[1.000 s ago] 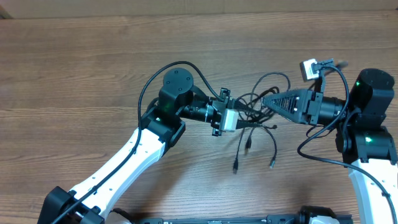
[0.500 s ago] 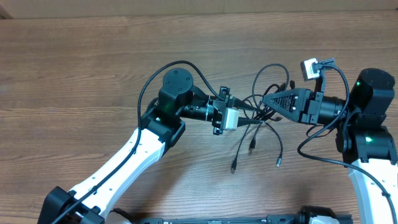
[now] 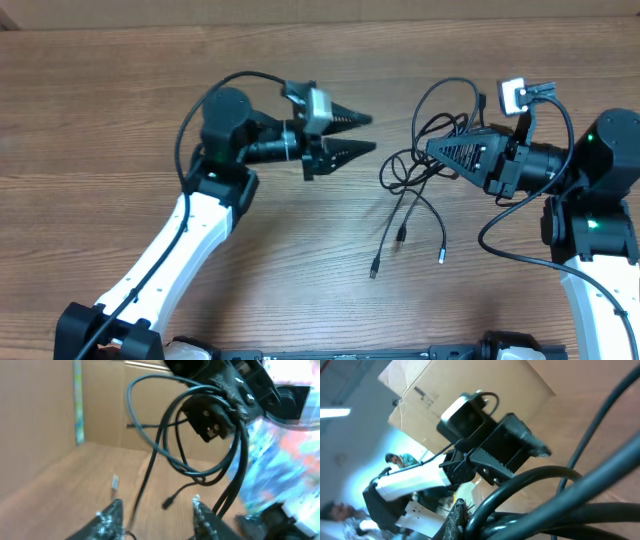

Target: Untangle cables

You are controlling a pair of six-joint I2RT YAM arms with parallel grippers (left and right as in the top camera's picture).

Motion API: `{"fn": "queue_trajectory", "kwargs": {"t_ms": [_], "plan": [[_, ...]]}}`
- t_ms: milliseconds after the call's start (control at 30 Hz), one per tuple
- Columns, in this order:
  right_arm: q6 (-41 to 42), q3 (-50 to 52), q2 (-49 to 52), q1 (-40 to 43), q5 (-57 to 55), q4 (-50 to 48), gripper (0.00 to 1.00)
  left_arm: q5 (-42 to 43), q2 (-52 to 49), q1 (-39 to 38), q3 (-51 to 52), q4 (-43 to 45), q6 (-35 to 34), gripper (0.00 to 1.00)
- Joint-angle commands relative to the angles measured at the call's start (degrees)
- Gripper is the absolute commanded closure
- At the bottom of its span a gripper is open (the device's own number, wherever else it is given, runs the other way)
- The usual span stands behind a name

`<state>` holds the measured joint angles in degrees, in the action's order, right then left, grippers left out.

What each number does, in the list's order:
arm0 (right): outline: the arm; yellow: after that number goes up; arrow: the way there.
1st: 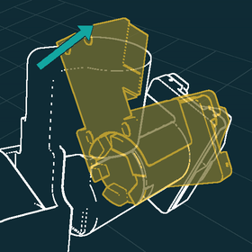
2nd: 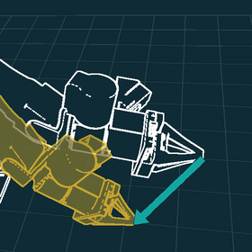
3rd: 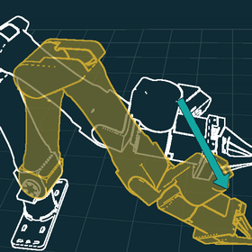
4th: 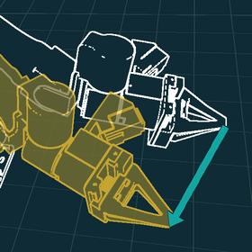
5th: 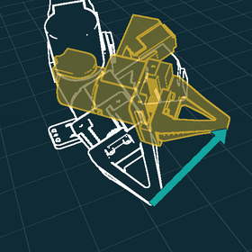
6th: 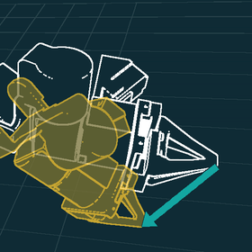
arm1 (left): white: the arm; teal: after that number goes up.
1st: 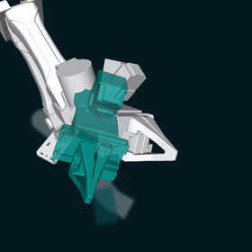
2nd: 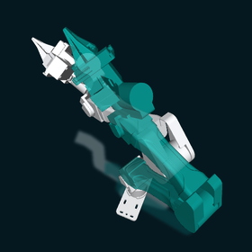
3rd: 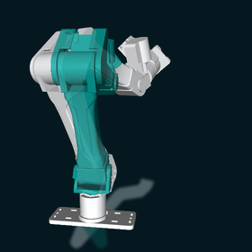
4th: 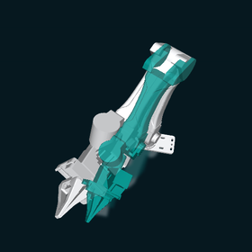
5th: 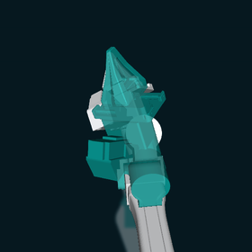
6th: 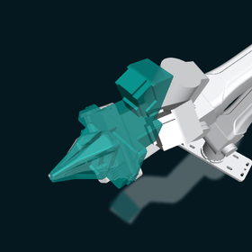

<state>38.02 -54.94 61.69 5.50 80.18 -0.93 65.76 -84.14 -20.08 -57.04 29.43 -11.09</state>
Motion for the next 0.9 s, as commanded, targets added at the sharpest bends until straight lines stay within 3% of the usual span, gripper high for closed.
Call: {"fn": "queue_trajectory", "kwargs": {"t_ms": [0, 267, 667, 700, 767, 867], "plan": [[-1.0, -0.6, -0.1, -0.2, 2.0, -3.1, 0.96, 1.4, 0.5, -0.6, -0.9, 0.9, -13.1, 0.49], [-1.0, -0.6, -0.1, -0.2, 9.0, -12.3, 0.96, 2.9, 0.5, -5.3, -0.9, 2.1, -13.4, 0.43], [-0.9, -0.6, -0.1, -0.2, 9.7, -12.5, 0.96, 2.4, 0.5, -8.2, -0.9, 8.1, -13.4, 0.35], [-0.9, -0.6, -0.1, -0.2, 9.7, -12.5, 0.96, 2.2, 0.5, -8.2, -0.9, 8.2, -13.4, 0.32], [-0.9, -0.6, -0.1, -0.2, 9.7, -12.2, 0.96, 0.9, 0.5, -8.3, -0.9, 8.2, -14.0, 0.0], [-0.7, -0.6, -0.1, -0.3, 9.7, -12.3, 0.96, -1.8, 0.5, -8.5, -0.9, 8.1, -15.9, 0.0]]}}
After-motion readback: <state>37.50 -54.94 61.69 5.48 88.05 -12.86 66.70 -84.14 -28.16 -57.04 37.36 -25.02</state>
